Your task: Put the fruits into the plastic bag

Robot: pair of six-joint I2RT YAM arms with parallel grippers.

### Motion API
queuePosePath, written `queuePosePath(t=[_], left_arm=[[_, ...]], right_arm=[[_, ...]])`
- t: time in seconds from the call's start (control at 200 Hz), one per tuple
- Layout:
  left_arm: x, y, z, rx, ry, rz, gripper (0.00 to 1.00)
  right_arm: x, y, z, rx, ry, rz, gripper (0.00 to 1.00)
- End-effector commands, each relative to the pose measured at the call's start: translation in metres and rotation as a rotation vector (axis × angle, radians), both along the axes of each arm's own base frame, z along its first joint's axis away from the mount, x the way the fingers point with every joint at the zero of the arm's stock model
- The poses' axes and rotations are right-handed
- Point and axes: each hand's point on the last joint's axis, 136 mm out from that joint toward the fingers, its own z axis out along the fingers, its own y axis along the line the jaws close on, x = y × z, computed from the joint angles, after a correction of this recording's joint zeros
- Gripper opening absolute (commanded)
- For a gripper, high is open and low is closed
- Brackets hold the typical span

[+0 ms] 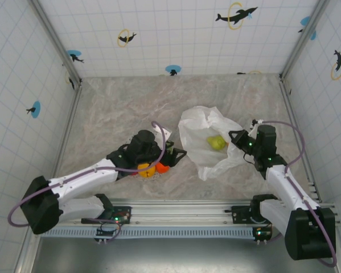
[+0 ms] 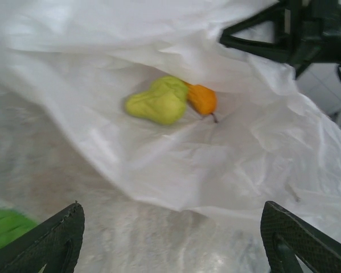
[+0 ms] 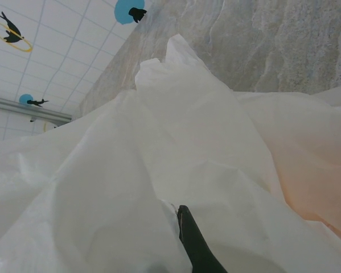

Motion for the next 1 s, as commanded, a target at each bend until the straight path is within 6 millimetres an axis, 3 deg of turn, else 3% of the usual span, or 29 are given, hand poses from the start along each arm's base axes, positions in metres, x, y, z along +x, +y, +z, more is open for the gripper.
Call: queuePosePath(t=[0.0,0.12,0.23,0.736,0.996], left_arm=[[0.026,0.043,-0.017,0.091,0.028,0.204,0.83],[0.045,0.070,-0.036,0.184,0.080,0.347,0.85],[0.052,0.076,-0.057,0.303,0.128,0.380,0.88],[0.062,0.048,-0.114,0.439,0.256,0.274,0.94],[0.062,0.039,-0.132,0.448,0.299,0.247,0.80]], right_arm=[[0.006,0.003,0.020,-0.043,-0.064,0.024,0.00],[0.002,0.002,0.014,-0.092,-0.050,0.036,0.00],[0.000,0.004,0.014,-0.102,-0.050,0.047,0.00],[0.000,0.006,0.014,-0.110,-0.049,0.058,0.00],[-0.001,0.006,0.014,-0.108,-0.050,0.054,0.00]])
